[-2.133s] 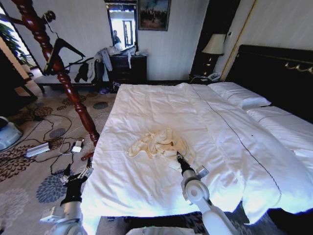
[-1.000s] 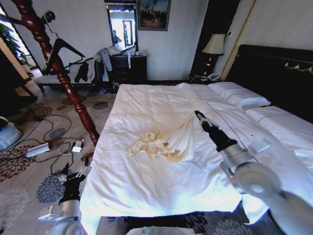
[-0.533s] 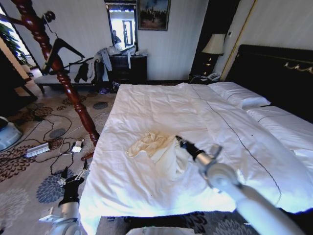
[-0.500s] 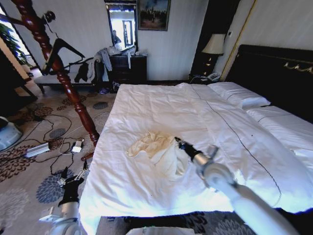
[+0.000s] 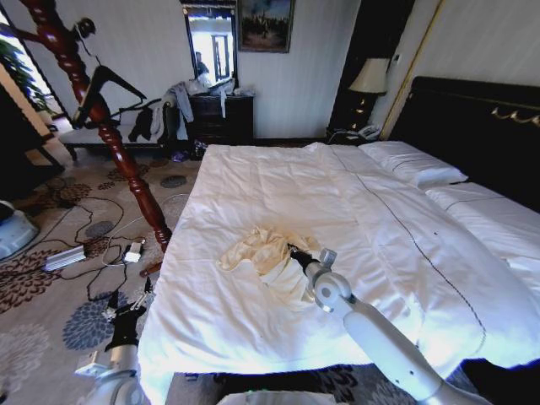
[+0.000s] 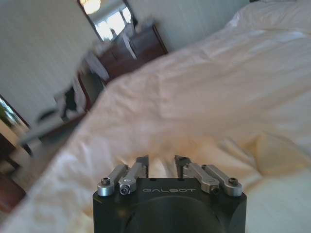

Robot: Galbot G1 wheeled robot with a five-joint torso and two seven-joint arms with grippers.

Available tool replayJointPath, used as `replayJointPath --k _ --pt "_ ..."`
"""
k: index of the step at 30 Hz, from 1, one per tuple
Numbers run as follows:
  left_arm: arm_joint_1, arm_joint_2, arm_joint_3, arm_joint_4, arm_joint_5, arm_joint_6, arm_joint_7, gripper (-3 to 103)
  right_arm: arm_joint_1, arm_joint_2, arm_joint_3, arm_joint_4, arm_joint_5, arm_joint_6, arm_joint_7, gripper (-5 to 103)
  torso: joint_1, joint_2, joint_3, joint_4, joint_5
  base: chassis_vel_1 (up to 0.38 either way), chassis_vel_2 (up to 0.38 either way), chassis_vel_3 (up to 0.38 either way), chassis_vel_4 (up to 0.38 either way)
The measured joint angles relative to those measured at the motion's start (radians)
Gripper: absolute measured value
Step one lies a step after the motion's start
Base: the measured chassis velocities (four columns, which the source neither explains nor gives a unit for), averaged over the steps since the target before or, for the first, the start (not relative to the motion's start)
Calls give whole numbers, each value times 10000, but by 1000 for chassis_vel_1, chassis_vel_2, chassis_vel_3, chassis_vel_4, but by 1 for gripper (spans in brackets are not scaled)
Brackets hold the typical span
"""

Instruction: Pick up the clothes from the bed and hang them on the clothes hanger.

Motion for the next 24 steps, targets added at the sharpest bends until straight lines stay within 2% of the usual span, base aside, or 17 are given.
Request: replayJointPath --k 2,5,7,8,9,12,13,15,16,17,24 --pt "-2 -58 65 4 95 -23 1 100 -212 -24 430 471 720 221 33 40 0 0 -1 0 1 0 0 0 0" --pt "9 -85 97 -5 137 -30 3 100 -381 -45 665 699 1031 267 209 51 -2 0 0 0 1 0 0 0 0" --pt "56 -95 110 -94 158 -42 6 100 -677 -75 969 1175 1646 214 848 61 -2 0 -1 1 3 0 0 0 0" --pt "56 -95 110 -94 158 -42 6 100 -677 -75 969 1175 1646 214 848 61 -2 0 -1 1 3 0 0 0 0" --pt "79 -90 105 -118 158 -46 6 100 -819 -80 1061 1407 1947 109 1171 61 -2 0 0 0 2 0 0 0 0" --pt "134 -78 73 -142 163 -67 6 100 -1395 54 1245 2152 2860 -299 2025 78 -2 0 -1 0 1 0 0 0 0" --pt "157 -80 72 -152 169 -69 7 100 -1543 146 1255 2308 2995 -401 2182 83 -2 0 -1 0 3 0 0 0 0" --pt "185 -84 73 -174 180 -70 6 100 -1715 272 1253 2444 3062 -497 2293 83 -2 0 -1 1 2 0 0 0 0" --pt "229 -87 77 -215 215 -72 7 100 -1916 461 1239 2549 3053 -575 2387 93 -2 1 -1 1 2 0 0 0 0" --pt "251 -88 77 -238 236 -73 7 100 -2028 598 1230 2590 3041 -611 2444 97 -2 0 -1 2 3 0 0 0 0" --pt "302 -82 45 -296 243 -80 7 100 -2239 856 1278 2654 2953 -623 2483 100 -2 0 -1 1 2 0 0 0 0"
